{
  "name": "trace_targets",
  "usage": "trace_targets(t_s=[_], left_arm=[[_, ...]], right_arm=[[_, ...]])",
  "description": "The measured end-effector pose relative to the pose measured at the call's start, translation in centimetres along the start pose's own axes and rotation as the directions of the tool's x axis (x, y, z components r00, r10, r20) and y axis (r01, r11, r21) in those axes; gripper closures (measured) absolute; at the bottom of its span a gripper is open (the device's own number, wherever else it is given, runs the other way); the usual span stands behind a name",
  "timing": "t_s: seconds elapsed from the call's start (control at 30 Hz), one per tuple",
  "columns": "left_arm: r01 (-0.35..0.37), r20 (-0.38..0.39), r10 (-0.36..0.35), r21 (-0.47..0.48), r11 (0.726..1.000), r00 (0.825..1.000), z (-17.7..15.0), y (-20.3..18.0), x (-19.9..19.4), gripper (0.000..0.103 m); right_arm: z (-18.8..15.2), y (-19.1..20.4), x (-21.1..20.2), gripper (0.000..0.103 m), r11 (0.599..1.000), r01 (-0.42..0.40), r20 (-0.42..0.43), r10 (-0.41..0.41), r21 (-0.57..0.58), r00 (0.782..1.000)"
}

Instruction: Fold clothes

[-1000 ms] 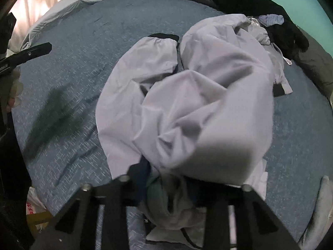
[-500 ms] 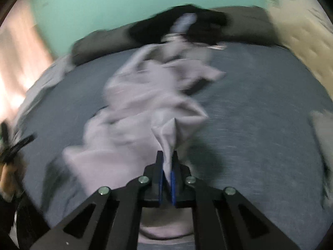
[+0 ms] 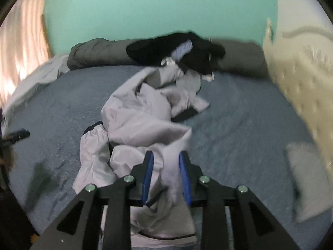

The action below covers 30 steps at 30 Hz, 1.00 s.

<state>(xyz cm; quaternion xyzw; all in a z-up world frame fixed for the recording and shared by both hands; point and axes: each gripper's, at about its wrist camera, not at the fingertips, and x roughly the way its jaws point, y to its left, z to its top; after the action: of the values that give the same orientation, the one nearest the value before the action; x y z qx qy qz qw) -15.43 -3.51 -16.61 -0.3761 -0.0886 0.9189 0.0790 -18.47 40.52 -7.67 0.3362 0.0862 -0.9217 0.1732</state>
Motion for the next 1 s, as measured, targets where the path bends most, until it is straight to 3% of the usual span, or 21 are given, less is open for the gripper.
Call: trace_targets(t_s=[0.13,0.17,0.2,0.23,0.33,0.47,0.53,0.6,0.67,0.77,0.83,1.0], left_arm=[[0.004,-0.002,-0.004,-0.015,1.000,1.000,0.0,0.1,0.0,0.000],[0.008,-0.002,-0.008,-0.017,1.000,1.000,-0.1,0.1,-0.1,0.000],[0.010,-0.002,-0.010,-0.018,1.000,1.000,-0.1,0.1,-0.1,0.000],[0.010,-0.004,-0.010,-0.019,1.000,1.000,-0.1,0.0,0.0,0.000],[0.014,-0.010,-0.014,-0.022,1.000,1.000,-0.1,-0.2,0.1,0.000],[0.016,-0.005,-0.016,-0.005,1.000,1.000,0.2,-0.6,-0.4,0.000],[0.015,-0.001,-0.015,0.002,1.000,1.000,0.3,-0.7,-0.5,0.000],[0.013,0.002,-0.013,0.008,1.000,1.000,0.4,-0.9,-0.6,0.000],[0.011,0.002,-0.012,0.012,1.000,1.000,0.4,-0.9,-0.6,0.000],[0.008,-0.002,-0.008,0.015,1.000,1.000,0.3,-0.8,-0.3,0.000],[0.005,-0.005,-0.005,0.014,1.000,1.000,0.2,-0.7,-0.1,0.000],[0.006,-0.019,-0.006,0.001,1.000,1.000,-0.1,-0.9,0.4,0.000]], right_arm=[[0.7,0.9,0.1,0.067,0.992,-0.125,-0.057,0.123,-0.021,0.991],[0.7,1.6,0.3,0.059,0.986,-0.163,-0.079,0.159,-0.042,0.984],[0.5,2.7,0.9,0.043,0.976,-0.204,-0.119,0.195,-0.072,0.973],[0.1,4.0,1.8,0.037,0.967,-0.231,-0.172,0.211,-0.105,0.962],[-1.3,7.0,5.0,0.034,0.954,-0.237,-0.277,0.182,-0.181,0.944],[-2.8,7.5,9.0,0.034,0.961,-0.238,-0.359,0.173,-0.143,0.917],[-3.4,7.4,10.4,0.052,0.961,-0.240,-0.381,0.173,-0.136,0.908],[-3.7,7.2,10.5,0.085,0.959,-0.250,-0.396,0.178,-0.137,0.901],[-3.9,6.3,9.9,0.095,0.957,-0.259,-0.374,0.196,-0.127,0.906],[-3.1,4.2,8.7,0.099,0.972,-0.219,-0.305,0.182,-0.088,0.935],[-2.9,0.8,7.4,0.100,0.989,-0.148,-0.251,0.136,-0.030,0.958],[-3.7,-7.3,5.2,0.100,0.994,0.036,-0.201,-0.014,0.107,0.980]])
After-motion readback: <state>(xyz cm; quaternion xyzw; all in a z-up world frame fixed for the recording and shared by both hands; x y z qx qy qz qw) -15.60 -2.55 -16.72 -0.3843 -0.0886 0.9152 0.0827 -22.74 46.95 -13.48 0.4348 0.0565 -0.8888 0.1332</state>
